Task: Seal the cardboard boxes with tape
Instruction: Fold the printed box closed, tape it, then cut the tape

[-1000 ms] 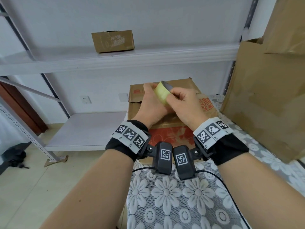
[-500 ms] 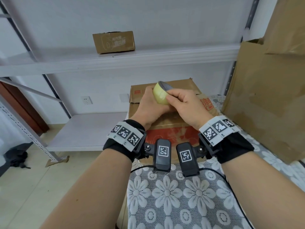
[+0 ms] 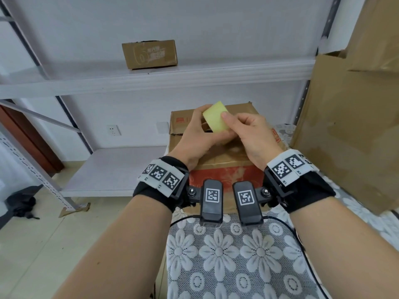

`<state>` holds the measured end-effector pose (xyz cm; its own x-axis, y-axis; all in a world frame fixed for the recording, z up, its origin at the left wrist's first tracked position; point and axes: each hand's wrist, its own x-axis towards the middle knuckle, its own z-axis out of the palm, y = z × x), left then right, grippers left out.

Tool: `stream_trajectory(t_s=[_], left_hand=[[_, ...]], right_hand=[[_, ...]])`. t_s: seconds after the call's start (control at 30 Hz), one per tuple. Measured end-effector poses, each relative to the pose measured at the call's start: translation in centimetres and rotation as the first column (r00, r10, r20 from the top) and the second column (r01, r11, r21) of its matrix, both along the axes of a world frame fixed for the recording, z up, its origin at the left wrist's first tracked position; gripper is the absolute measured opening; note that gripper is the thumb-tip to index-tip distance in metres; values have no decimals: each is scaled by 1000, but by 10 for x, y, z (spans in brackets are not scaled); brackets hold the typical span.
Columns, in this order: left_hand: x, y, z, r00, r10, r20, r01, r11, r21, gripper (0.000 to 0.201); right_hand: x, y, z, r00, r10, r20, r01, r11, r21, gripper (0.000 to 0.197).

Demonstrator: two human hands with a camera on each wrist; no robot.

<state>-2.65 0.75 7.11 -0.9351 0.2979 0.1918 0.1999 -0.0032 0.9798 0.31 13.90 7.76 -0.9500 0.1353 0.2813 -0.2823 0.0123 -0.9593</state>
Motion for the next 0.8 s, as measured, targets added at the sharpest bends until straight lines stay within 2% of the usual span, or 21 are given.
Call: stream_trajectory(t_s=[0.07, 0.13, 0.27, 0.43, 0.57, 0.7, 0.8], left_hand=[[0, 0, 0, 999, -39, -18, 39, 999, -23, 76], [1, 2, 0, 998, -55, -40, 53, 997, -53, 73], [-1, 4, 2, 998, -63, -8, 63, 998, -4, 59], [-7, 2, 1, 999, 11, 39, -15, 995, 104, 36], [-8, 5, 3, 993, 101, 53, -105, 991, 87, 35], [-7, 4, 3, 998, 61, 35, -64, 996, 70, 32], [-5, 3, 2, 998, -48, 30, 46, 995, 87, 42]], right_hand=[[-2, -1, 1, 1000, -12, -9, 12, 999, -36, 54], [-2, -3, 1, 999, -36, -14, 35, 997, -63, 55], [-1, -2, 3, 1000, -12, 15, 14, 994, -105, 34], [0, 1, 0, 992, 120, 48, -120, 993, -9, 19], [3, 1, 0, 987, 140, 80, -144, 988, 48, 12], [3, -3, 2, 989, 133, 58, -135, 991, 21, 28], [-1, -1, 4, 990, 119, 74, -109, 985, -131, 37]])
